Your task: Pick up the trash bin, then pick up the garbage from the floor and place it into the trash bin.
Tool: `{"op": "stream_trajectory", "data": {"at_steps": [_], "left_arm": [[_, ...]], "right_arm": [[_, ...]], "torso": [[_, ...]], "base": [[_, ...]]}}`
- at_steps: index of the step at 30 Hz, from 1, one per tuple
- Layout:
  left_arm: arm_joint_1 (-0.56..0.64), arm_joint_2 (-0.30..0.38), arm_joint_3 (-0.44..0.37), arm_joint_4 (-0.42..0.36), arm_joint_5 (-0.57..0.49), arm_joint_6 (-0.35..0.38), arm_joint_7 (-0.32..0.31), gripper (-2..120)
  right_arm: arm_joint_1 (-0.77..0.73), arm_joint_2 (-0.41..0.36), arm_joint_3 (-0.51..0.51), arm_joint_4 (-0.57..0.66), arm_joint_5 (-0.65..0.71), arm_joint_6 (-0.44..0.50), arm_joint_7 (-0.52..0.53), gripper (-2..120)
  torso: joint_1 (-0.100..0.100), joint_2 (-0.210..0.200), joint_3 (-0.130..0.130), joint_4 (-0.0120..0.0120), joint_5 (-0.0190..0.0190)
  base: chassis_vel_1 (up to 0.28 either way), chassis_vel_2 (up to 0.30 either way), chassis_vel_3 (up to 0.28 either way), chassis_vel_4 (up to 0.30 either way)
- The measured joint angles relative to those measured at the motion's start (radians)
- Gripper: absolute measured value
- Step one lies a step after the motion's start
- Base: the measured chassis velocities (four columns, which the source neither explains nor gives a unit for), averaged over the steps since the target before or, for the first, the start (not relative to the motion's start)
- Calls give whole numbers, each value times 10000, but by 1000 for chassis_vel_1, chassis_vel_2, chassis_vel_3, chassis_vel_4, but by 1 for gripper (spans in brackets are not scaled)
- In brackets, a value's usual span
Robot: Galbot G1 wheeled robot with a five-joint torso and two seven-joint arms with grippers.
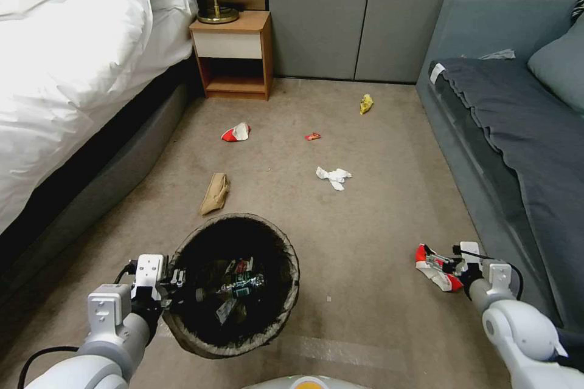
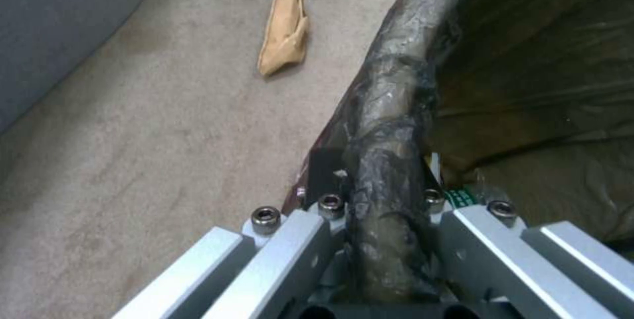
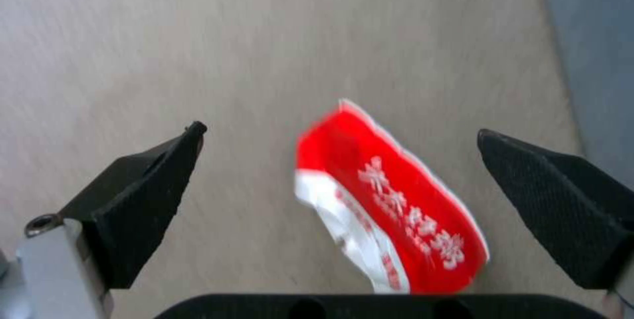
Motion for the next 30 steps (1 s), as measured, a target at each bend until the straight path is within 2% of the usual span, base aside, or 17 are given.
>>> {"op": "stream_trajectory", "data": {"at_steps": [2,4,5,11,13,18,23,30], "left_arm": [[1,-11,23,0,0,0,1,1],[1,-12,25,0,0,0,1,1],[-2,-20,40,0,5,0,2,1],[-24,-72,45,0,7,0,1,1],[-54,-114,45,0,7,0,1,1],[-70,-122,60,0,7,0,1,1],[-97,-67,87,0,10,0,6,1],[-198,21,98,0,-3,0,26,1]], "right_arm": [[581,-186,-354,-772,-178,-59,-399,100],[626,-194,-382,-825,-189,-65,-416,100],[1146,-232,-728,-1388,-286,-99,-480,100],[1987,-152,-1185,-2407,-658,-48,-421,100],[2267,-12,-1400,-2883,-740,-23,-42,100],[2428,127,-1530,-3167,-756,-24,190,100],[2847,699,-1752,-4028,-1287,-26,419,100],[2519,785,-1700,-3906,-1468,-31,467,100]], "torso": [[0,0,0,-2,-1],[0,0,0,-2,-1],[1,0,0,1,-2],[0,0,0,1,-2],[0,0,0,0,-3],[0,0,0,-2,-2],[0,0,0,2,-2],[0,0,-1,-1,-3]], "base": [[0,0,0,0],[0,0,0,0],[0,0,0,0],[0,0,0,0],[0,0,0,0],[0,0,0,0],[0,0,0,0],[0,0,0,0]]}}
